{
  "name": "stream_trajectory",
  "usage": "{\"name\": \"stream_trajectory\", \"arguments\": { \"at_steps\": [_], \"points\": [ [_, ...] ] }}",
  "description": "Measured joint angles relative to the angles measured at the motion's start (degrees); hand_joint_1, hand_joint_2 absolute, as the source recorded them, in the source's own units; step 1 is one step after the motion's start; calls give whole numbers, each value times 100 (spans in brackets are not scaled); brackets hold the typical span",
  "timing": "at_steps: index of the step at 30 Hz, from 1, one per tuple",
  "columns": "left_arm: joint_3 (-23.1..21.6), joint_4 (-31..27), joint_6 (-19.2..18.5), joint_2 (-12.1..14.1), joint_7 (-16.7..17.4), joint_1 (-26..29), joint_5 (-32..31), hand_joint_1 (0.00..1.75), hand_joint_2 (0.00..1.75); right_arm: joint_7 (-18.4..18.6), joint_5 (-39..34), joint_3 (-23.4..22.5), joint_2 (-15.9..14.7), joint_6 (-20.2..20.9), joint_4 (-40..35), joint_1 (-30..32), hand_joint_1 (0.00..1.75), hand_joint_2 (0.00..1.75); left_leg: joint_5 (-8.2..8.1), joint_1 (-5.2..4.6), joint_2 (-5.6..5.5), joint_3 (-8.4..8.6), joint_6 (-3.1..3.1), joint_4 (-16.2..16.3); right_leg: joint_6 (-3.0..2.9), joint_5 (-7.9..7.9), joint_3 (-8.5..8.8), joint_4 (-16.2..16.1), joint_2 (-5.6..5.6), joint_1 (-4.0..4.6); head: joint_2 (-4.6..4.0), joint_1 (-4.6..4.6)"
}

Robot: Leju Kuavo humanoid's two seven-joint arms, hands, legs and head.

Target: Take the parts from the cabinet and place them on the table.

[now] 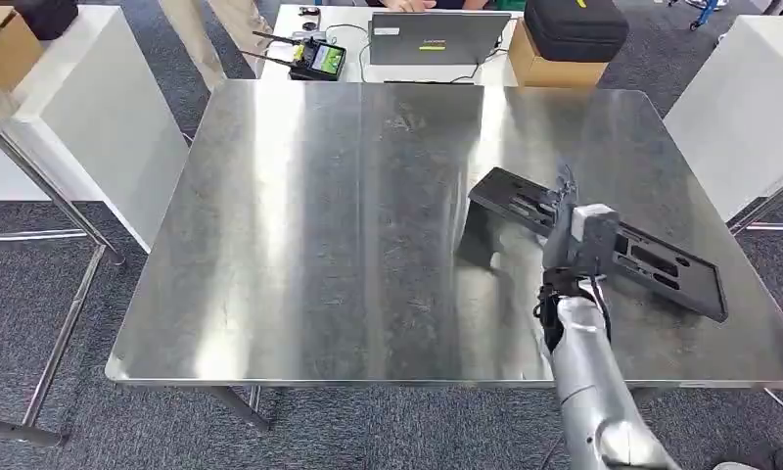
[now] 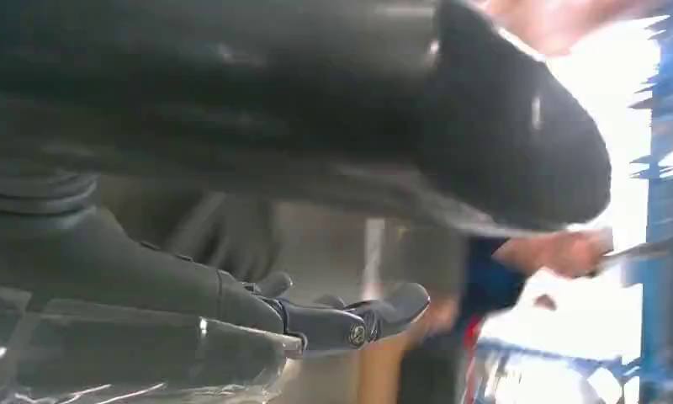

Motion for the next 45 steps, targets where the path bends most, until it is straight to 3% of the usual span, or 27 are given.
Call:
{"name": "stream_trajectory", "arguments": {
  "at_steps": [1, 2, 4, 5, 7, 13, 18, 22, 23, 24, 26, 27, 28, 29, 30, 32, 33, 34, 35, 38, 39, 40, 42, 43, 44, 45],
  "points": [
    [31, 0, 20, -9, 0, 3, -9, 0, 0, -118, -1021, 105, 114, 632, -553, 286, 0, 0, -3, 1, -2, 1, -5, 0, -7, -5, 2, 0, -3, 0, 0, -7],
    [35, 0, 24, -11, 0, 3, -20, 0, 0, -137, -1515, 181, 161, 929, -860, 446, 0, 0, -4, 2, -7, 1, -6, 0, -12, -8, 5, 0, -9, 2, 2, 0],
    [188, 0, 92, -15, -35, 10, -28, 0, 0, -353, -3789, 932, 360, 2340, -3121, 1997, 0, 0, -25, 7, -12, 12, -32, 0, -17, -32, 16, -1, -14, 5, 0, -2],
    [289, 0, 142, -17, -46, 16, -26, 0, 0, -618, -4384, 1301, 404, 3002, -4236, 2776, 0, 0, -40, 8, -13, 24, -52, -2, -30, -43, 22, -1, -12, 6, 0, -4],
    [358, 0, 160, -17, -55, 18, -17, 0, 0, -751, -4552, 1585, 422, 3435, -5276, 3425, 0, 0, -49, 12, -13, 39, -64, -3, -43, -53, 34, -1, -11, 9, 0, -4],
    [461, 0, 199, -26, -107, 17, 24, 0, 0, -891, -4598, 1766, 426, 3771, -6127, 3976, 0, 0, -57, 18, -11, 60, -75, -4, -53, -62, 52, -2, -10, 15, 2, -2],
    [526, 0, 236, -33, -155, 15, 48, 0, 0, -998, -4598, 1794, 467, 3858, -6396, 4151, 0, 0, -58, 19, -8, 67, -75, -3, -53, -61, 55, -2, -5, 16, 0, -2],
    [601, -7, 315, -33, -177, 16, 101, 0, 0, -1024, -4648, 1790, 570, 3930, -6495, 4219, 0, 0, -117, -54, -17, 93, 31, 7, 24, -30, 94, -82, -5, -54, 0, -9],
    [603, -7, 367, -41, -177, 14, 105, 0, 0, -933, -4720, 1766, 601, 3939, -6493, 4206, 0, 0, -44, 15, -5, 165, 101, -126, 21, -64, 132, -31, -5, -65, 2, 6],
    [605, -7, 398, -70, -177, 9, 114, 0, 0, -871, -4760, 1726, 612, 3943, -6481, 4186, 0, 0, -36, -3, 19, 209, 106, -171, -21, -142, 94, 89, -3, -59, 0, 11],
    [640, -9, 452, -76, -177, -3, 129, 0, 0, -788, -4801, 1678, 662, 3957, -6444, 4121, 0, 0, -22, -2, 44, 211, 140, -177, -165, -590, -331, 928, 13, -51, 0, 24],
    [653, -9, 468, -79, -177, -13, 129, 0, 0, -766, -4808, 1654, 671, 3957, -6425, 4121, 0, 0, -22, -6, 44, 207, 140, -177, -184, -774, -576, 1389, 32, -26, 0, 28],
    [673, -9, 468, -83, -177, -13, 138, 0, 0, -751, -4810, 1630, 675, 3959, -6403, 4121, 0, 0, -21, -13, 42, 198, 138, -173, -163, -872, -765, 1750, 49, -7, 0, 24],
    [688, -9, 468, -87, -177, -11, 138, 0, 0, -742, -4812, 1611, 679, 3959, -6385, 4122, 0, 0, -17, -18, 40, 197, 130, -172, -124, -843, -821, 1820, 49, -2, 0, 26],
    [695, -9, 468, -101, -175, -8, 138, 0, 0, -740, -4812, 1600, 695, 3961, -6370, 4117, 0, 0, -9, -11, 40, 196, 115, -170, -63, -699, -725, 1588, 47, -6, 2, 26],
    [699, -9, 468, -118, -175, -9, 138, 0, 0, -740, -4812, 1593, 710, 3968, -6357, 4096, 0, 0, 10, 37, 35, 195, 23, -157, 72, -257, -245, 552, 41, -52, 2, 28],
    [704, -11, 468, -108, -175, -9, 138, 0, 0, -740, -4812, 1593, 721, 3976, -6348, 4082, 0, 0, 14, 17, 33, 196, -49, -135, 76, -122, -119, 269, -13, -69, 2, 48],
    [712, -20, 470, -103, -175, -3, 138, 0, 0, -731, -4812, 1593, 732, 3981, -6337, 4081, 0, 0, -5, -20, 25, 199, -110, -116, 14, -50, -187, 279, -14, 13, 0, 68],
    [723, -20, 474, -105, -177, -5, 138, 0, 0, -732, -4812, 1580, 747, 3996, -6331, 4082, 0, 0, 8, -25, 25, 212, -156, -125, -159, -30, -214, 331, 4, 7, 2, 26],
    [743, -20, 481, -118, -175, -2, 142, 0, 0, -666, -4804, 1558, 798, 4007, -6320, 4074, 0, 0, 88, 39, 44, 228, -247, -177, -339, 32, -256, 353, 19, 31, 0, 29],
    [745, -20, 485, -118, -175, -2, 144, 0, 0, -624, -4793, 1549, 830, 4007, -6320, 4064, 0, 0, -70, 74, 41, 167, -237, -73, -401, 71, -226, 346, 16, 8, 0, 18],
    [747, -20, 487, -118, -175, -2, 144, 0, 0, -611, -4775, 1543, 857, 4007, -6320, 4048, 0, 0, -344, 60, 38, 66, -215, 206, -445, 96, -257, 346, 24, 40, 0, 9],
    [747, -20, 496, -120, -173, -2, 149, 0, 0, -543, -4769, 1525, 900, 3998, -6304, 4024, 0, 0, -886, 11, 32, -281, -193, 1134, -501, 132, -317, 355, 22, 106, 0, -7],
    [747, -20, 503, -120, -171, -1, 151, 0, 0, -504, -4764, 1515, 920, 3996, -6285, 4020, 0, 0, -1044, -7, 31, -420, -174, 1535, -523, 145, -343, 357, 20, 150, 0, -9],
    [750, -20, 505, -120, -170, 1, 153, 0, 0, -484, -4760, 1501, 935, 3994, -6265, 4014, 0, 0, -1056, -30, 31, -434, -141, 1681, -540, 156, -359, 358, 20, 189, 0, -2],
    [750, -20, 509, -122, -166, 1, 155, 0, 0, -458, -4758, 1486, 948, 3992, -6248, 3999, 0, 0, -959, -53, 30, -315, -92, 1536, -541, 157, -364, 358, 21, 217, 0, -7]
  ]
}}
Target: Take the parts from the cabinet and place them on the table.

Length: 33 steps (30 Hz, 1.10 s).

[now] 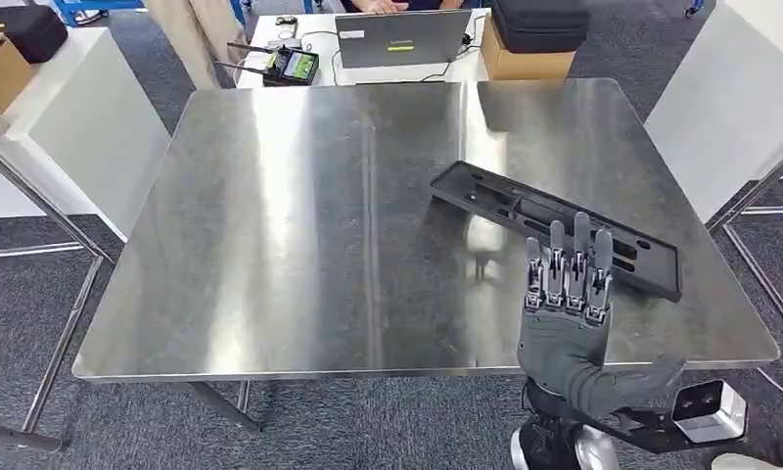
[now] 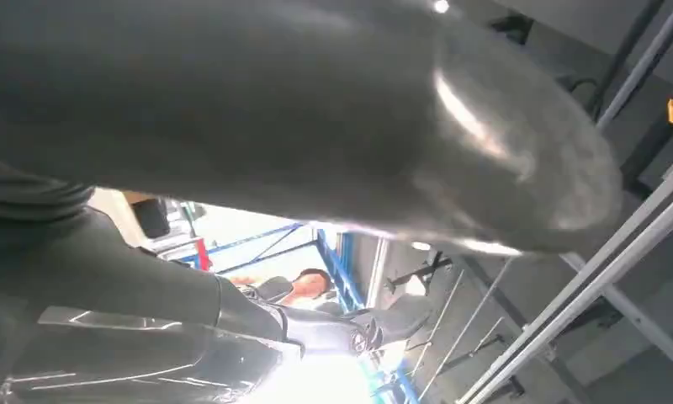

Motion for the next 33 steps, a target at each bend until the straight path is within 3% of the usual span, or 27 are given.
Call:
{"name": "stream_trajectory", "arguments": {
  "at_steps": [1, 2, 3, 4, 7, 8, 9, 10, 12, 13, 14, 15, 16, 18, 19, 20, 22, 23, 24, 25, 26, 28, 29, 30, 31, 33],
  "points": [
    [2, 0, 9, 0, 0, -1, 7, 0, 0, 22, 4, -15, 17, 0, 17, -20, 0, 0, 178, -31, -1, 256, 63, -379, 0, 0, 5, 0, 4, 28, 0, 2],
    [7, 0, 26, 0, 0, -5, 15, 0, 0, 37, 7, -30, 46, 0, 39, -56, 0, 0, 415, -68, -17, 637, 153, -1001, 0, 0, 15, 0, 13, 51, 0, 2],
    [15, 0, 41, 2, 0, -11, 24, 0, 0, 48, 7, -35, 61, 0, 50, -82, 0, 0, 482, -103, -38, 858, 228, -1393, 0, 0, 21, 0, 17, 52, 2, 4],
    [31, -4, 48, 9, 2, -29, 44, 0, 0, 61, 11, -41, 81, 0, 72, -111, 0, 0, 420, -121, -38, 919, 258, -1497, 13, 6, -4, 9, 9, 116, 0, 20],
    [70, -9, 61, -4, 9, -14, 59, 0, 0, 96, 18, -55, 96, 4, 138, -173, 0, 0, 470, -196, -39, 892, 278, -1524, 63, 38, -28, 0, -3, 59, 0, 9],
    [94, -9, 65, -7, 15, -16, 67, 0, 0, 100, 22, -59, 100, 9, 157, -187, 0, 0, 506, -198, -36, 894, 317, -1573, 91, 54, -30, -9, -2, 73, 0, 6],
    [103, -7, 74, -26, 20, -20, 68, 0, 0, 100, 22, -66, 100, 9, 170, -203, 0, 0, 576, -124, -2, 914, 350, -1665, 96, -24, -81, 57, -2, 111, 0, 15],
    [107, -9, 85, -28, 20, -29, 68, 0, 0, 105, 22, -66, 100, 9, 188, -214, 0, 0, 608, -142, 2, 908, 368, -1696, 89, -173, -171, 213, 15, 70, 0, 7],
    [125, -11, 105, -28, 26, -43, 68, 0, 0, 109, 24, -74, 96, 11, 227, -239, 0, 0, 636, -144, 12, 841, 397, -1695, 28, -608, -476, 1000, 26, 53, 0, 55],
    [136, -11, 107, -31, 26, -42, 68, 0, 0, 111, 26, -74, 92, 11, 260, -236, 0, 0, 655, -146, 19, 811, 393, -1693, 34, -765, -633, 1412, 26, 39, 0, 46],
    [138, -11, 109, -31, 26, -42, 70, 0, 0, 114, 26, -76, 92, 9, 293, -237, 0, 0, 675, -145, 24, 777, 391, -1692, 81, -815, -698, 1645, 25, 26, 2, 57],
    [140, -11, 109, -33, 26, -43, 72, 0, 0, 114, 26, -79, 87, 11, 321, -239, 0, 0, 695, -142, 24, 752, 380, -1692, 136, -751, -624, 1582, 25, 2, 0, 55],
    [140, -11, 109, -39, 26, -42, 72, 0, 0, 114, 28, -81, 85, 9, 339, -242, 0, 0, 713, -136, 22, 730, 361, -1689, 215, -606, -426, 1275, 23, -24, 0, 57],
    [142, -9, 109, -57, 24, -41, 72, 0, 0, 116, 44, -81, 85, 9, 354, -242, 0, 0, 742, -118, 15, 713, 315, -1681, 339, -267, 142, 293, 19, -76, 2, 57],
    [142, -11, 109, -55, 22, -42, 72, 0, 0, 118, 48, -81, 85, 4, 356, -247, 0, 0, 757, -131, 16, 696, 283, -1680, 336, -266, 325, -85, 17, -94, 0, 59],
    [142, -11, 109, -57, 20, -46, 72, 0, 0, 127, 52, -83, 90, 0, 356, -241, 0, 0, 792, -148, 14, 670, 235, -1674, 266, -207, 404, -133, 61, -10, 0, 44],
    [144, -11, 109, -57, 11, -44, 68, 0, 0, 129, 52, -96, 90, -17, 358, -230, 0, 0, 849, -152, 12, 666, 175, -1675, 235, -189, 321, -124, 59, 6, 2, 44],
    [151, -11, 107, -57, 11, -41, 68, 0, 0, 129, 52, -105, 92, -39, 361, -229, 0, 0, 874, -150, 8, 661, 149, -1675, 188, -161, 304, -124, 57, -7, 0, 44],
    [164, -11, 107, -55, 9, -42, 68, 0, 0, 129, 55, -111, 92, -48, 361, -231, 0, 0, 805, -116, 7, 625, 130, -1636, 112, -114, 284, -152, 47, -143, 0, 42],
    [168, -11, 107, -57, 9, -43, 68, 0, 0, 129, 55, -118, 94, -50, 363, -236, 0, 0, 634, -115, 4, 584, 103, -1500, 76, -97, 285, -150, 45, -106, 2, 35],
    [168, -11, 105, -61, 9, -42, 66, 0, 0, 129, 55, -120, 109, -52, 363, -235, 0, 0, 322, -107, 1, 452, 86, -1127, -20, -66, 248, -150, 35, -89, 0, 22],
    [170, -11, 105, -63, 7, -40, 66, 0, 0, 129, 57, -129, 125, -52, 365, -232, 0, 0, -160, -97, -17, 137, 43, -235, -87, -21, 174, -144, 25, -42, 0, 22],
    [173, -11, 105, -63, 7, -39, 66, 0, 0, 129, 57, -138, 127, -53, 369, -227, 0, 0, -261, -94, -24, 55, 30, 80, -112, 4, 138, -142, 22, -26, 0, 15],
    [173, -11, 105, -63, 7, -38, 66, 0, 0, 129, 55, -144, 127, -55, 374, -217, 0, 0, -206, -91, -24, 109, 32, 106, -105, 19, 118, -140, 22, -17, 0, 18],
    [173, -11, 101, -63, 4, -38, 66, 0, 0, 129, 55, -153, 127, -57, 374, -207, 0, 0, -45, -86, -23, 289, 39, -123, -111, 32, 103, -137, 22, -13, 0, 15],
    [173, -11, 94, -63, -4, -42, 57, 0, 0, 129, 55, -166, 127, -68, 374, -203, 0, 0, 354, -86, -25, 889, 79, -1045, -92, 43, 100, -122, 28, -12, 0, 15]
  ]
}}
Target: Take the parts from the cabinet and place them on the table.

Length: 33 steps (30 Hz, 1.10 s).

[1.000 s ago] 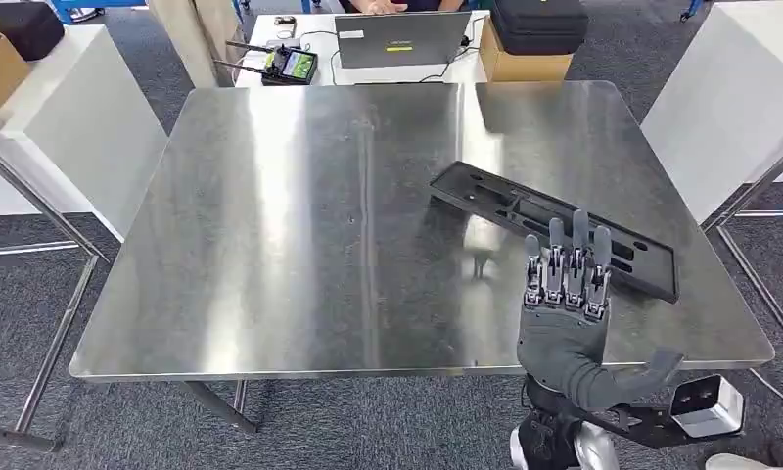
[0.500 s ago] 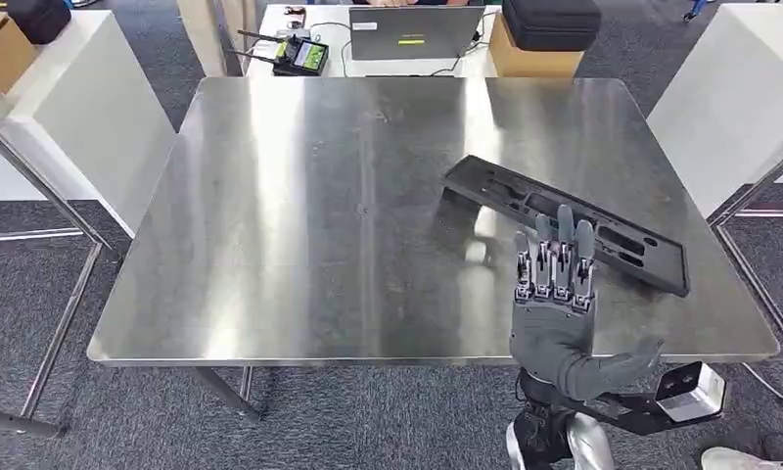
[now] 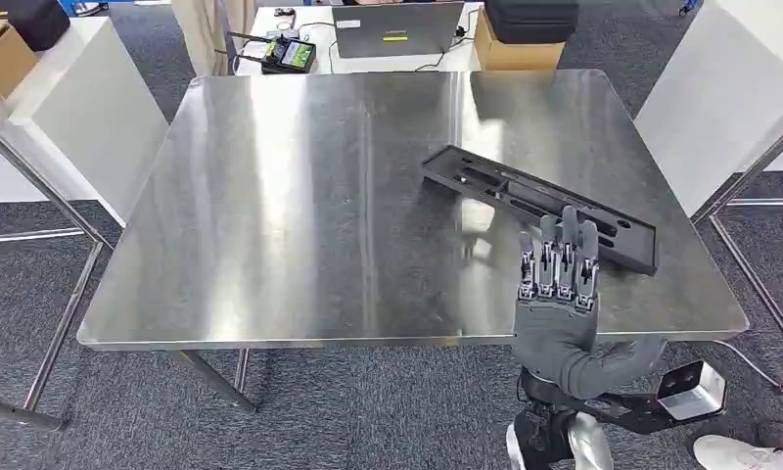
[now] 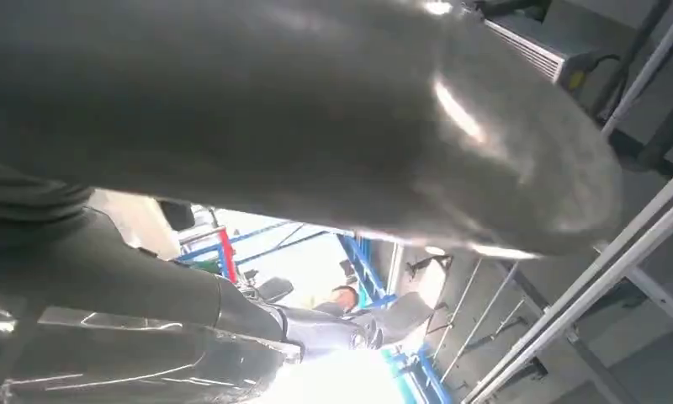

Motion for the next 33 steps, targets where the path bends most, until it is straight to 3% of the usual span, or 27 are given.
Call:
{"name": "stream_trajectory", "arguments": {
  "at_steps": [1, 2, 5, 6, 7, 8, 10, 11, 12, 13, 14, 15, 16, 17, 18, 19, 20, 21, 22, 24, 25, 26, 27, 29, 31, 32, 33],
  "points": [
    [0, 0, -2, 0, -2, -3, 0, 0, 0, 0, 0, -7, 0, 0, -2, -1, 0, 0, 53, -3, -21, 237, 37, -403, 3, 1, -6, 14, 1, 2, 0, 0],
    [-2, 0, -24, 2, -6, -7, -6, 0, 0, 0, -2, -15, 0, -2, -2, -1, 0, 0, 28, -37, -52, 321, 60, -548, 38, 23, -46, 30, -1, 56, 0, 4],
    [-2, 0, -46, 2, -17, 8, -20, 0, 0, -4, -4, -22, 2, -4, -11, 37, 0, 0, 54, -84, -49, 261, 94, -573, 152, 96, -95, 23, 0, 22, 0, 2],
    [-2, 0, -52, 0, -22, 0, -28, 0, 0, -9, -6, -24, -2, -4, -15, 60, 0, 0, 92, -44, -31, 257, 150, -739, 192, 101, -131, 40, 13, 83, 0, 8],
    [-2, 0, -59, -7, -24, -16, -44, 0, 0, -20, -11, -33, -11, -11, -20, 82, 0, 0, 155, -37, -9, 253, 201, -756, 186, -22, -245, 134, 10, 57, 0, 4],
    [-2, -2, -72, -4, -33, -14, -61, 0, 0, -31, -15, -39, -13, -22, -28, 92, 0, 0, 205, -34, -5, 206, 282, -775, 155, -247, -342, 394, 12, 56, 0, 50],
    [-2, -2, -98, -2, -39, -16, -70, 0, 0, -35, -15, -50, -39, -35, -28, 136, 0, 0, 266, -56, 12, 112, 321, -775, 110, -709, -662, 1275, 12, 16, 2, 59],
    [-2, -2, -103, -2, -42, -14, -70, 0, 0, -39, -15, -57, -50, -37, -28, 166, 0, 0, 303, -60, 24, 61, 324, -773, 141, -823, -776, 1637, 12, 0, 2, 63],
    [-2, -2, -103, -2, -42, -15, -72, 0, 0, -42, -15, -63, -59, -39, -26, 183, 0, 0, 339, -60, 31, 16, 316, -771, 197, -807, -767, 1745, 12, -8, 0, 63],
    [-2, -2, -107, -2, -44, -15, -79, 0, 0, -44, -15, -68, -61, -44, -26, 191, 0, 0, 375, -59, 36, -26, 303, -770, 272, -702, -641, 1599, 11, -29, 0, 63],
    [-2, -2, -122, -2, -44, -15, -90, 0, 0, -46, -15, -68, -63, -50, -28, 193, 0, 0, 411, -57, 39, -70, 281, -765, 357, -522, -386, 1211, 10, -51, 0, 63],
    [-2, -2, -146, -4, -52, -15, -98, 0, 0, -57, -15, -70, -68, -70, -28, 194, 0, 0, 441, -50, 38, -115, 254, -749, 431, -331, -34, 648, 8, -80, 0, 63],
    [-4, -2, -160, -4, -57, -16, -111, 0, 0, -61, -15, -70, -68, -94, -33, 195, 0, 0, 467, -53, 37, -154, 221, -710, 451, -243, 296, 118, 6, -104, 0, 66],
    [-4, -4, -166, 0, -68, -17, -114, 0, 0, -68, -15, -70, -72, -101, -39, 198, 0, 0, 492, -76, 36, -208, 182, -674, 410, -318, 460, -162, 23, -61, 0, 68],
    [-4, -4, -177, 0, -74, -19, -122, 0, 0, -77, -13, -74, -77, -103, -61, 233, 0, 0, 544, -72, 37, -214, 138, -695, 351, -266, 409, -78, 46, 7, 2, 39],
    [-4, -4, -190, 0, -81, -16, -122, 0, 0, -103, -13, -87, -87, -103, -85, 255, 0, 0, 569, -77, 30, -218, 112, -671, 341, -252, 298, -105, 53, 1, 0, 68],
    [-4, -4, -195, 0, -83, -14, -127, 0, 0, -103, -15, -90, -92, -105, -90, 266, 0, 0, 608, -72, 30, -230, 90, -675, 317, -235, 305, -66, 54, 16, 2, 55],
    [-4, -4, -199, 0, -83, -9, -127, 0, 0, -111, -15, -98, -92, -105, -92, 272, 0, 0, 626, -71, 19, -240, 63, -671, 265, -203, 257, -79, 51, -13, 2, 63],
    [-4, -4, -201, 13, -85, -8, -127, 0, 0, -111, -15, -103, -90, -105, -92, 268, 0, 0, 489, -23, -9, -292, 34, -593, 180, -142, 230, -89, 24, -137, 0, 55],
    [-7, -4, -216, 11, -87, -8, -131, 0, 0, -114, -13, -109, -90, -105, -109, 287, 0, 0, -212, -8, -10, -463, -2, 4, 14, -38, 145, -90, 12, -86, 0, 30],
    [-7, -4, -219, 11, -90, -9, -133, 0, 0, -116, -13, -116, -90, -105, -116, 299, 0, 0, -567, -1, -14, -591, -28, 514, -13, 24, 84, -88, -2, -66, 0, 30],
    [-7, -4, -219, 11, -90, -10, -138, 0, 0, -114, -13, -122, -90, -105, -116, 305, 0, 0, -717, 4, -14, -661, -46, 858, -13, 77, 22, -79, -4, -53, 2, 26],
    [-7, -4, -219, 13, -90, -9, -151, 0, 0, -114, -13, -127, -92, -105, -116, 313, 0, 0, -711, 11, -15, -663, -69, 1116, -3, 136, -59, -67, -5, -45, 2, 26],
    [-7, -4, -223, 13, -90, -11, -175, 0, 0, -116, -15, -144, -92, -105, -116, 327, 0, 0, -353, 49, -13, -350, -85, 893, 39, 215, -197, -30, -5, -44, 2, 24],
    [-7, -4, -223, 13, -90, -28, -181, 0, 0, -116, -15, -155, -92, -105, -122, 328, 0, 0, -64, 110, -13, 299, -103, 22, 98, 278, -308, 34, -3, -53, 0, 24],
    [-7, -4, -223, 11, -90, -45, -181, 0, 0, -116, -15, -160, -92, -105, -136, 329, 0, 0, -199, 118, -44, 588, -124, -441, 138, 302, -363, 84, -4, -18, 0, 22],
    [-7, -4, -223, 11, -90, -52, -186, 0, 0, -118, -15, -168, -92, -105, -153, 326, 0, 0, -250, 71, -86, 684, -86, -650, 192, 341, -405, 112, -6, -4, 2, 37]
  ]
}}
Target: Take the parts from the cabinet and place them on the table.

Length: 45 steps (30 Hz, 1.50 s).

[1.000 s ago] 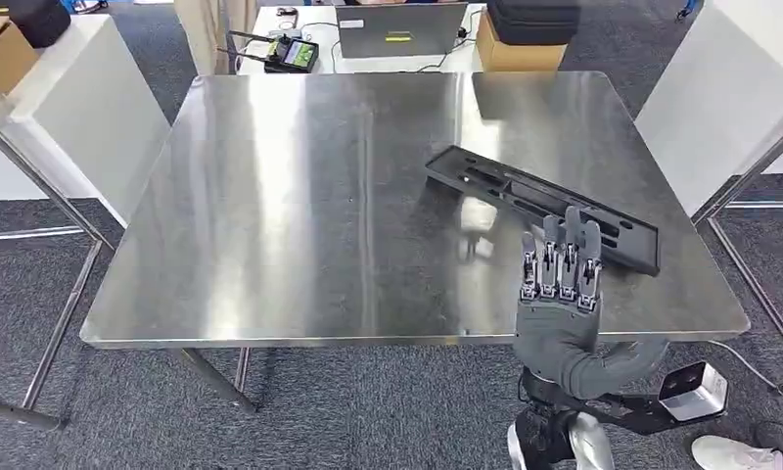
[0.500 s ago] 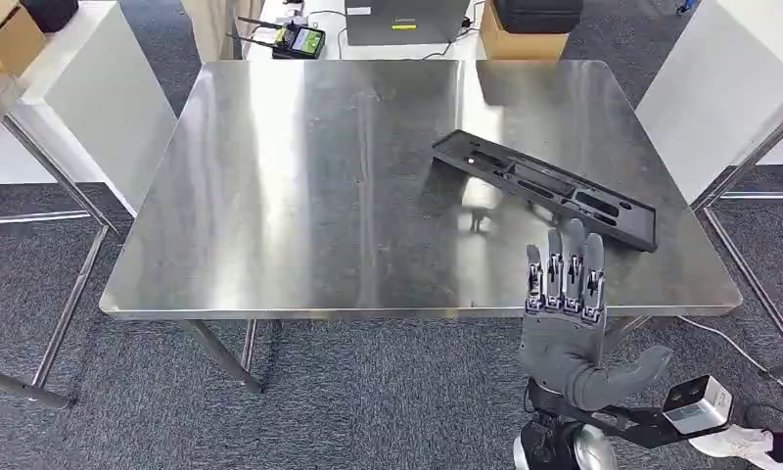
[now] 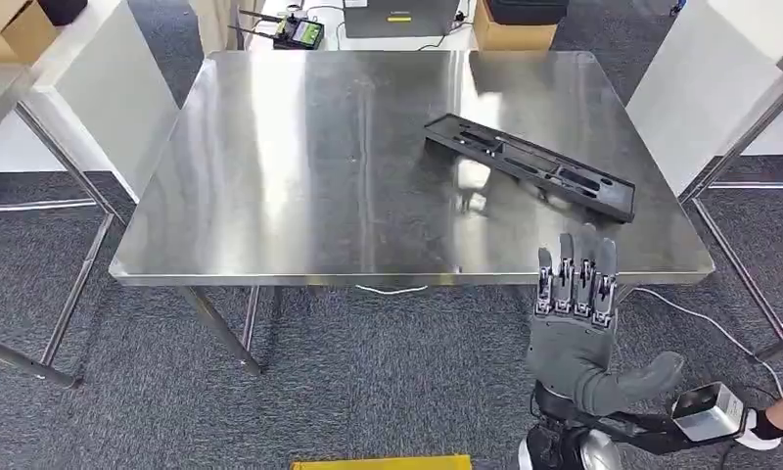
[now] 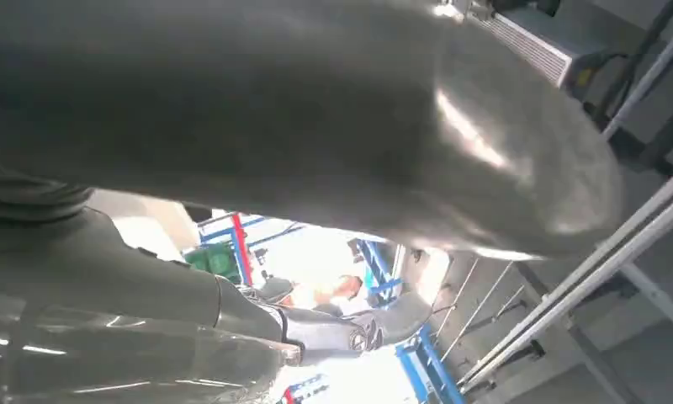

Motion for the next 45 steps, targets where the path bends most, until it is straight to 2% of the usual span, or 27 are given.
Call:
{"name": "stream_trajectory", "arguments": {
  "at_steps": [2, 4, 6, 7, 8, 10, 12, 13, 15, 18, 19, 20, 21, 23, 24, 26, 28, 30, 32, 34, 36, 38, 39, 40, 43, 44, 45],
  "points": [
    [-2, 0, 2, 0, 0, -2, -9, 0, 0, 0, 0, 0, 0, 0, -2, 1, 0, 0, 30, -51, 8, -95, 63, 15, 102, 102, -33, -18, -4, 2, -2, -4],
    [-2, 2, 17, -8, 2, 16, -9, 0, 0, 0, -2, -11, -8, 0, -2, 18, 0, 0, 186, -57, 64, -248, 257, -43, 195, 137, -136, -3, 8, 9, -2, -11],
    [-2, 2, 37, -7, 7, 5, -9, 0, 0, 0, -11, -20, -9, 0, -2, 29, 0, 0, 332, -103, 95, -415, 399, -39, 41, -461, -382, 480, 13, -26, -2, 37],
    [-2, 0, 53, -7, 7, 8, -9, 0, 0, 4, -11, -20, -13, 0, 0, 25, 0, 0, 401, -121, 99, -504, 411, -40, -14, -786, -469, 899, 14, -30, -2, 41],
    [0, 0, 63, -4, 9, 12, -9, 0, 0, 9, -15, -26, -15, 0, 0, 21, 0, 0, 476, -132, 117, -601, 418, -33, -14, -1006, -544, 1334, 13, -30, 0, 46],
    [0, 0, 68, -4, 9, 10, -11, 0, 0, 18, -26, -37, -22, 2, 7, 21, 0, 0, 626, -155, 132, -798, 414, -29, 109, -946, -488, 1776, 15, -26, 0, 44],
    [0, 2, 68, -7, 9, 7, -22, 0, 0, 18, -35, -55, -26, 2, 9, 19, 0, 0, 771, -161, 140, -971, 393, -16, 247, -562, -52, 1400, 14, -10, -2, 44],
    [-2, 2, 68, -9, 11, 8, -22, 0, 0, 17, -35, -59, -28, 0, 9, 8, 0, 0, 847, -162, 137, -1050, 373, -12, 247, -464, 326, 925, 14, -1, 0, 50],
    [0, 2, 70, -26, 9, 6, -31, 0, 0, 20, -39, -59, -28, 0, 7, -38, 0, 0, 967, -193, 129, -1113, 307, 4, 108, -761, 1157, -266, 14, 89, -2, 59],
    [0, 2, 85, -24, 17, 6, -42, 0, 0, 28, -52, -79, -31, 2, 9, -35, 0, 0, 1173, -185, 147, -1138, 234, -58, 15, -749, 1038, -336, 19, 132, 0, 35],
    [0, 2, 87, -22, 20, 18, -42, 0, 0, 35, -54, -87, -28, 0, 13, -33, 0, 0, 1178, -169, 130, -1182, 203, -35, -68, -666, 985, -370, 1, -13, -2, 20],
    [0, 2, 92, -17, 20, 19, -44, 0, 0, 35, -61, -92, -22, 0, 18, -39, 0, 0, 945, -150, 100, -1231, 170, 68, -114, -611, 938, -353, -32, -3, 0, 9],
    [0, 2, 101, -20, 22, 22, -44, 0, 0, 35, -68, -101, -13, 0, 18, -36, 0, 0, 493, -127, 93, -1296, 143, 369, -237, -537, 861, -352, -40, 1, -2, -7],
    [-2, 2, 103, -24, 22, 19, -46, 0, 0, 46, -68, -109, -2, 0, 20, -37, 0, 0, -229, -102, 78, -1461, 70, 1340, -261, -377, 682, -346, -56, 31, 0, -22],
    [-2, 2, 109, -24, 24, 17, -46, 0, 0, 66, -70, -114, -2, 2, 26, -40, 0, 0, -266, -77, 78, -1466, 36, 1677, -253, -298, 631, -333, -63, 40, -2, -20],
    [-2, 2, 129, -24, 26, 17, -46, 0, 0, 103, -74, -122, 4, 0, 48, -57, 0, 0, 146, -22, 80, -1260, -6, 1722, -207, -187, 424, -255, -68, 31, 0, -24],
    [0, 2, 144, -26, 26, 12, -46, 0, 0, 129, -76, -129, 9, -9, 68, -103, 0, 0, 444, 36, 83, -738, -43, 1102, -144, -147, 237, -126, -63, 0, -2, -26],
    [0, 0, 173, -33, 26, -12, -46, 0, 0, 171, -76, -149, 20, -50, 83, -172, 0, 0, 111, 9, 41, -163, -87, 229, -87, -115, 73, 38, -62, 33, -2, -37],
    [-2, -2, 175, -33, 24, -21, -46, 0, 0, 197, -48, -155, 48, -98, 103, -241, 0, 0, 49, -22, 23, -217, 3, 121, 33, -23, 3, 63, -74, 41, -2, -11],
    [0, 0, 173, -33, 22, -8, -55, 0, 0, 221, -22, -162, 55, -120, 122, -243, 0, 0, 197, -67, 39, -402, 188, 84, 141, 113, -109, 46, -69, 74, 0, 4],
    [-2, 0, 162, -37, 20, -14, -55, 0, 0, 227, -13, -168, 50, -142, 149, -244, 0, 0, 348, -69, 83, -563, 331, 78, 56, -334, -299, 336, -37, 16, -2, 15],
    [0, -2, 153, -35, 20, -13, -61, 0, 0, 227, 9, -170, 41, -157, 160, -247, 0, 0, 492, -91, 101, -741, 360, 78, -25, -925, -525, 1043, -31, 4, -2, 52],
    [0, -2, 135, -28, 18, -15, -63, 0, 0, 227, 9, -170, 37, -168, 179, -244, 0, 0, 593, -105, 109, -871, 364, 80, -4, -1116, -587, 1527, -25, 2, 0, 61],
    [0, -2, 129, -28, 18, -15, -66, 0, 0, 227, 9, -170, 31, -175, 195, -238, 0, 0, 678, -111, 121, -945, 360, 84, 60, -1084, -569, 1792, -21, 2, 0, 61],
    [0, 0, 120, -35, 17, -14, -79, 0, 0, 225, 9, -170, 9, -179, 234, -236, 0, 0, 925, -110, 140, -1252, 312, 91, 274, -529, 65, 1331, -12, 5, 0, 59],
    [0, 0, 120, -37, 18, -15, -81, 0, 0, 223, 9, -173, 7, -179, 236, -240, 0, 0, 1006, -110, 136, -1327, 284, 93, 247, -538, 489, 813, -12, 5, 0, 66],
    [0, 0, 120, -37, 15, -20, -87, 0, 0, 223, 9, -170, 4, -179, 236, -254, 0, 0, 1070, -138, 126, -1356, 243, 105, 149, -800, 961, 139, -11, 34, 0, 63]
  ]
}}
